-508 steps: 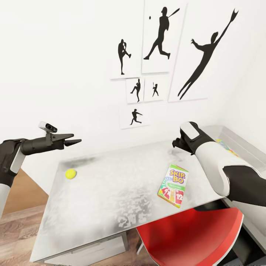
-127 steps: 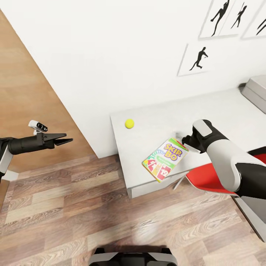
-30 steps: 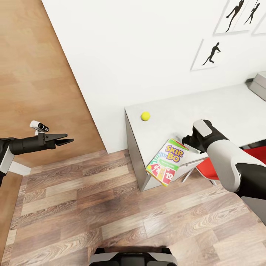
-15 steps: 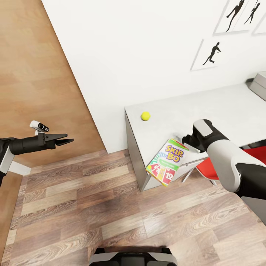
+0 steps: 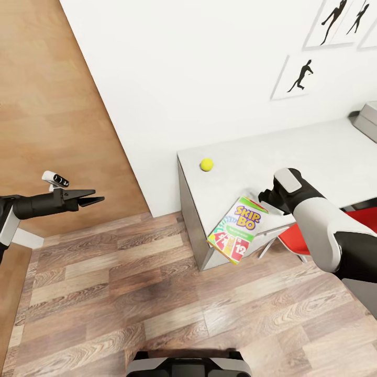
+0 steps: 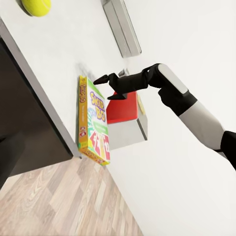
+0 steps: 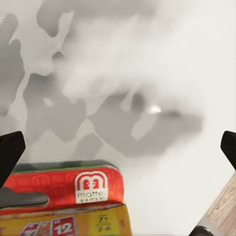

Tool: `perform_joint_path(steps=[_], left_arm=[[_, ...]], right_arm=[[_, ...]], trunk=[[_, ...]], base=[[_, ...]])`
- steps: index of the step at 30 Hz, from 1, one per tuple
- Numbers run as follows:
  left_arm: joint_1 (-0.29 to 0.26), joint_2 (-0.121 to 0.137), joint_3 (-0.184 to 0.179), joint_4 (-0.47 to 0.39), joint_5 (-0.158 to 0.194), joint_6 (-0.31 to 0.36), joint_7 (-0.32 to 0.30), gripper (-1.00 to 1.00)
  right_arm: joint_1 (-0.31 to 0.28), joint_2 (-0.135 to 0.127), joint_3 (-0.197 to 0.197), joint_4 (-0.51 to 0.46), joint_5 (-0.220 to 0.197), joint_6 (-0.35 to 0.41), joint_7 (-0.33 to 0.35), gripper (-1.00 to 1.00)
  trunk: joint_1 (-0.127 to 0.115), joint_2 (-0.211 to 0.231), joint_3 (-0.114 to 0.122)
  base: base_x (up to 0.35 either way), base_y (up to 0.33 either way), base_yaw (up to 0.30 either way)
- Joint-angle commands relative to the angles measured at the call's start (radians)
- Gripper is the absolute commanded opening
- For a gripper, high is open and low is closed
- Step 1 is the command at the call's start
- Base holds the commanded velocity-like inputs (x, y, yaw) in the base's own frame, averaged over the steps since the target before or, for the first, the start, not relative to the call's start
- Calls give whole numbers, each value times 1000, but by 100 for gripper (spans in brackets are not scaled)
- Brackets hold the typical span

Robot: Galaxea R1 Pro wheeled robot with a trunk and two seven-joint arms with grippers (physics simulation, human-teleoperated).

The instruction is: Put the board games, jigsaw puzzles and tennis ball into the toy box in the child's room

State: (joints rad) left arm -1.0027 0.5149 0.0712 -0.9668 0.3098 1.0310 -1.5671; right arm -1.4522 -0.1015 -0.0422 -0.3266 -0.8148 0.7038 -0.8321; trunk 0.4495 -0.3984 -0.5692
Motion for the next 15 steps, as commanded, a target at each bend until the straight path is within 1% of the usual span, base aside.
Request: perform_joint_path(steps=[1, 7, 15], left_arm=[[-1, 0, -1, 0, 0, 11, -4, 100], [-1, -1, -1, 0, 0, 11, -4, 100], [0, 0, -1, 0, 1, 11, -4, 100]], right_arm=[[0, 0, -4, -2, -3, 5, -6, 100], [0, 0, -4, -2, -3, 5, -6, 100], [0, 3, -3, -2, -3, 4, -6, 100]], trunk=[[1, -2, -1], [1, -2, -1], [1, -2, -1]], base=[[0, 79, 0], [0, 100, 0], [0, 19, 0]])
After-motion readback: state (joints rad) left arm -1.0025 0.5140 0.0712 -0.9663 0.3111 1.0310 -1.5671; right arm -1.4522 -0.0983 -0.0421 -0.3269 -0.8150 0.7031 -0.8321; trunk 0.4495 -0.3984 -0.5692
